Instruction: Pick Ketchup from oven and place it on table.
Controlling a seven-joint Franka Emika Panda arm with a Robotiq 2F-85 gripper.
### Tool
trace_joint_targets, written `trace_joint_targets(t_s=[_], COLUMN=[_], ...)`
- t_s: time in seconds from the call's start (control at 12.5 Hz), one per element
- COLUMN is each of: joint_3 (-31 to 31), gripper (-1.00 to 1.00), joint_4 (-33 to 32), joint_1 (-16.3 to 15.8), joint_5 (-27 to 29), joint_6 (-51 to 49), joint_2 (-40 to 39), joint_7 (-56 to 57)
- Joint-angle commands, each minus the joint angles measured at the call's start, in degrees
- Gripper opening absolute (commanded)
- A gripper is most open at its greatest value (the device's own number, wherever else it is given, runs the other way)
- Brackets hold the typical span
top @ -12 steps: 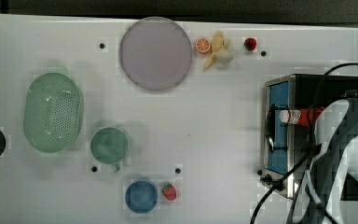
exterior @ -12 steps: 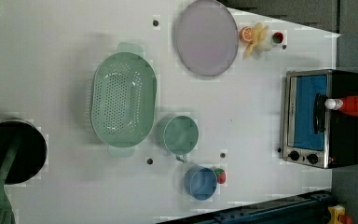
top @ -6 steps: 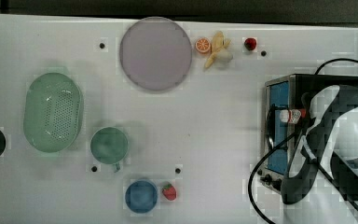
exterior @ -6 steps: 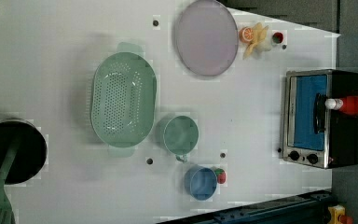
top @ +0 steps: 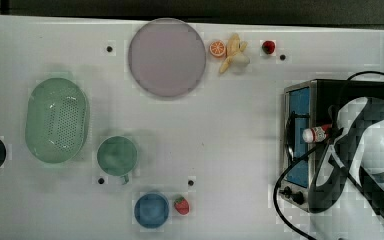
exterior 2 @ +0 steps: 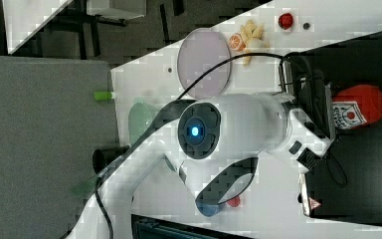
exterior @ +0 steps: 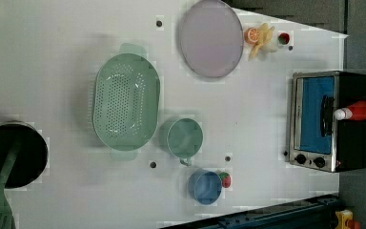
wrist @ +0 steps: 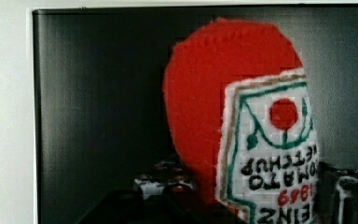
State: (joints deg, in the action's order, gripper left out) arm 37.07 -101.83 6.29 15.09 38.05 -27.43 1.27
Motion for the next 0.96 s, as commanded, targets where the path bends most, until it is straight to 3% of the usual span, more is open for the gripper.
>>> trace_joint_targets(t_s=[0.08,0.32,0.48,0.72,0.96], joint_3=[0.19,0.31,-0.03,-0.6,-4.01], gripper=[0.26,0.26,0.27,0.26,0.27], joint_4=[0.42,3.22,8.86,16.86,19.61], joint_1=[-0.09,-0.17,-1.13,-4.55,-9.32], joint_5=[0.42,0.14,-0.49,-2.81,-3.35], joint_6=[0.13,-3.34,-12.3,-24.73,-27.84], joint_2=[1.79,2.94,5.23,8.83,12.72], joint_7=[-2.2,-2.15,-1.34,-1.34,-1.34])
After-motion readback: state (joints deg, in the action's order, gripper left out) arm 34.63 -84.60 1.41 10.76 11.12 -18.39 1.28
